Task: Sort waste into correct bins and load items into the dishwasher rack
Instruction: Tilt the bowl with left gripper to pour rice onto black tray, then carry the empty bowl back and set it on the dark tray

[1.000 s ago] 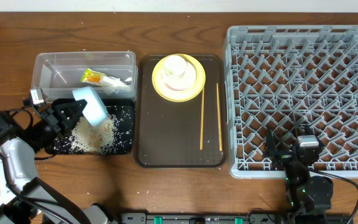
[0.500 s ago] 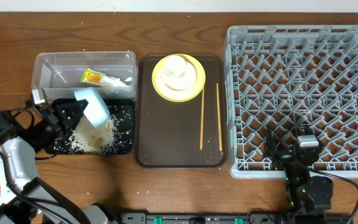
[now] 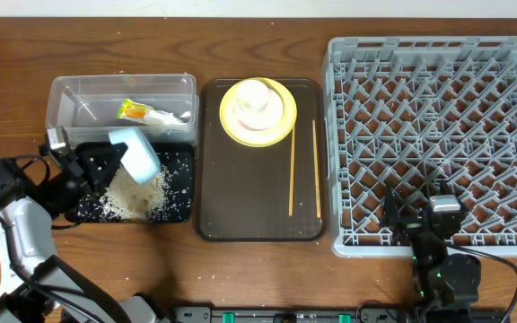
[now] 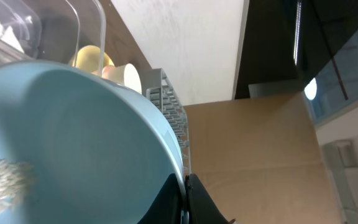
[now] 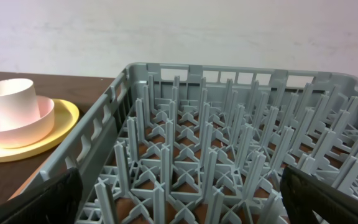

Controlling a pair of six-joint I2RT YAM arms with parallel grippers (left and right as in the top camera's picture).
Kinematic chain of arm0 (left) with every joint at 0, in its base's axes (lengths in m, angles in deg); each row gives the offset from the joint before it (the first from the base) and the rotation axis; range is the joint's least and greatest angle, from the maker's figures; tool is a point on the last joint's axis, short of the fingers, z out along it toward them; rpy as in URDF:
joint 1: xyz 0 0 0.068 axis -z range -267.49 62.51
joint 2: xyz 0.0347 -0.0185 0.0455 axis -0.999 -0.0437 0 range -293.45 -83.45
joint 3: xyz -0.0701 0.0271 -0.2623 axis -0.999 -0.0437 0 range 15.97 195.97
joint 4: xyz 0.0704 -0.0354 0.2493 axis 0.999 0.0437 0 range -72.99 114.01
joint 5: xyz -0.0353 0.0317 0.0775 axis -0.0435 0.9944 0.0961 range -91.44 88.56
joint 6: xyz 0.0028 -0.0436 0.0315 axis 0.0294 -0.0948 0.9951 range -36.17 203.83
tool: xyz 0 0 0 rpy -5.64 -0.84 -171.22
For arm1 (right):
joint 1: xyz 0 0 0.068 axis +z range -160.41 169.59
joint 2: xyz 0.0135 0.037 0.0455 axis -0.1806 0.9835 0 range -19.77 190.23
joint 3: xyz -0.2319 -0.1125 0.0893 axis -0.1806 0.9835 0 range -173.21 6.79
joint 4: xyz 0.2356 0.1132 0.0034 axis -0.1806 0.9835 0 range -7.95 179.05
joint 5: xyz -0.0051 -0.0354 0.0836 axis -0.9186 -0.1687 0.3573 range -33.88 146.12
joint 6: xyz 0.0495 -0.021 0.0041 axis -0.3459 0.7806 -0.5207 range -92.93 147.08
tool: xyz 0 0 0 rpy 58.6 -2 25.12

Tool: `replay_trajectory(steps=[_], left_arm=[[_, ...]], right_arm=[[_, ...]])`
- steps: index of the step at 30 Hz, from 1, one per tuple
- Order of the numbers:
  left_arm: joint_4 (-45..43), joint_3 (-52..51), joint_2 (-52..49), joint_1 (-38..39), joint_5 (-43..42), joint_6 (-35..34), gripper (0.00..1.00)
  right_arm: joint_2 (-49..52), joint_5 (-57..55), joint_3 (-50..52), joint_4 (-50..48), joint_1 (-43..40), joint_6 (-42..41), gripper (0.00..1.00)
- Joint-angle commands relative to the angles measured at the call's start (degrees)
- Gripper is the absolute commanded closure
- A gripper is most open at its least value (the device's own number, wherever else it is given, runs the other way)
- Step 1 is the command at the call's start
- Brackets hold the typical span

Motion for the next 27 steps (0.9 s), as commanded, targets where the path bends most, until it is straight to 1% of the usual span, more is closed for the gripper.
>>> replay_trajectory(steps=[1, 5, 7, 9, 10, 14, 15, 17, 18, 21, 23, 25, 27], left_arm=[[2.0, 0.0, 0.0, 0.4, -1.5, -1.5, 0.94], [-3.6, 0.0, -0.1, -1.1, -1.4, -1.6, 0.94], [-2.5, 0.0, -0.1, -1.7, -1.4, -4.3, 0.94], [1.6, 0.0, -0.1, -0.7, -1.4, -4.0, 0.94], [1.9, 0.0, 0.0, -0.1, -1.4, -3.5, 0.94], [-1.6, 0.0, -0.1, -0.9, -1.4, -4.8, 0.94], [-0.8, 0.0, -0.1, -1.0, -1.4, -6.0, 0.94], [1.7, 0.0, 0.0, -0.1, -1.4, -6.4, 0.94], [1.6, 0.0, 0.0, 0.6, -1.4, -6.3, 0.94], [-3.5, 0.0, 0.0, 0.0, -1.4, -6.8, 0.94], [-2.1, 0.0, 0.0, -0.1, -1.4, -8.4, 0.94], [0.5, 0.0, 0.0, 1.2, -1.4, -6.4, 0.94], [1.1, 0.0, 0.0, 3.0, -1.4, -3.5, 0.94]], right_arm=[[-0.1, 0.2, 0.1, 0.2, -0.8, -0.2, 0.01], [-0.1, 0.2, 0.1, 0.2, -0.8, -0.2, 0.01], [-0.1, 0.2, 0.1, 0.2, -0.8, -0.2, 0.01], [-0.1, 0.2, 0.1, 0.2, -0.8, -0.2, 0.01], [-0.1, 0.2, 0.1, 0.2, -0.8, -0.2, 0.01], [-0.1, 0.2, 0.1, 0.2, -0.8, -0.2, 0.01], [-0.1, 0.2, 0.1, 0.2, -0.8, -0.2, 0.01], [-0.1, 0.2, 0.1, 0.2, -0.8, -0.2, 0.01], [-0.1, 0.2, 0.1, 0.2, -0.8, -0.2, 0.01], [-0.1, 0.2, 0.1, 0.2, -0.8, -0.2, 0.01], [-0.1, 0.2, 0.1, 0.2, -0.8, -0.2, 0.01], [-0.1, 0.2, 0.1, 0.2, -0.8, -0.2, 0.01], [-0.1, 0.2, 0.1, 0.2, -0.8, -0.2, 0.01]])
